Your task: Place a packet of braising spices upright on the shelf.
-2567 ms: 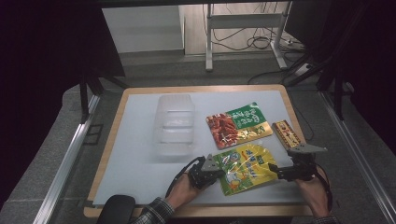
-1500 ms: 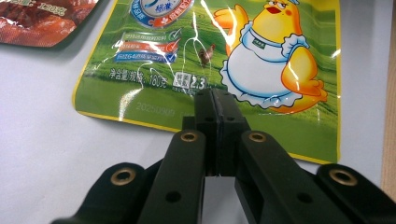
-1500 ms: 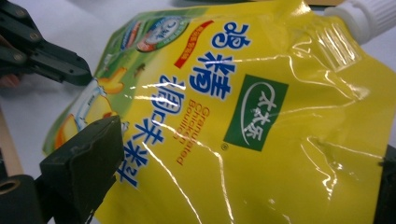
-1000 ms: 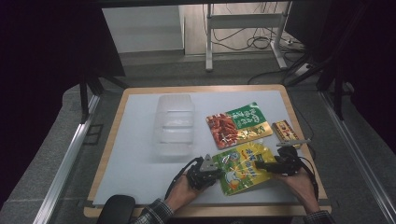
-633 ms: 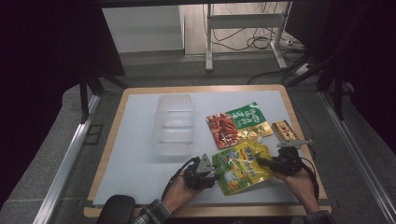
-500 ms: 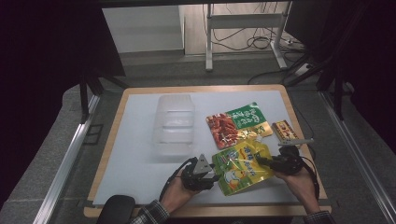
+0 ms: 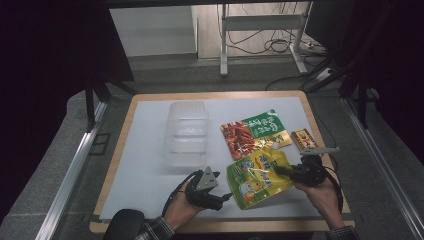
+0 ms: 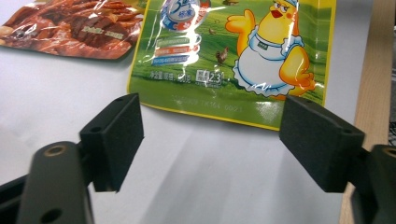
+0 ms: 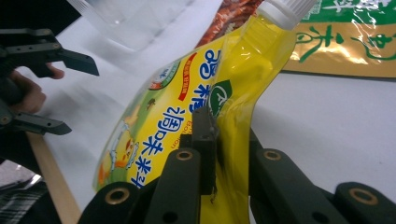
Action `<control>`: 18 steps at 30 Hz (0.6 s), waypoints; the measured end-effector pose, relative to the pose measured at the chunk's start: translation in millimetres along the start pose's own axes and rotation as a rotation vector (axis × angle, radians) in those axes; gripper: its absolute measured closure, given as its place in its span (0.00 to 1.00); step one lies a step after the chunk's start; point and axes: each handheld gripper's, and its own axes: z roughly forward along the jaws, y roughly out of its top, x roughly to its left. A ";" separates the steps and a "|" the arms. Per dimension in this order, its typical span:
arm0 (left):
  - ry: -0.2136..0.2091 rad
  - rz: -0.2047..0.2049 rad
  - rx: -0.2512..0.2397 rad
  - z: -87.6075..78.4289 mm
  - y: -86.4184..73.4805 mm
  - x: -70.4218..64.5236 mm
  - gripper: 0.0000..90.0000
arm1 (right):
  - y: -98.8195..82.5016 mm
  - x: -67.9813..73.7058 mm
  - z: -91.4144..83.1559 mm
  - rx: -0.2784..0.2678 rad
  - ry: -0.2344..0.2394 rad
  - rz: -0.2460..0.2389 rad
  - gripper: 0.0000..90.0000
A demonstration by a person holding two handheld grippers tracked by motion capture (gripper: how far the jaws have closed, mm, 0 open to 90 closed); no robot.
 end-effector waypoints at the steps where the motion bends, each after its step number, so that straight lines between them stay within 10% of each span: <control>1: 0.004 -0.002 -0.002 -1.6 -0.8 1.2 0.22 | 0.6 -0.8 -0.7 -0.003 0.005 0.010 0.90; 18: 0.066 -0.004 -0.021 -19.4 -13.2 8.2 0.10 | 16.1 6.9 -7.6 -0.016 0.074 -0.017 0.98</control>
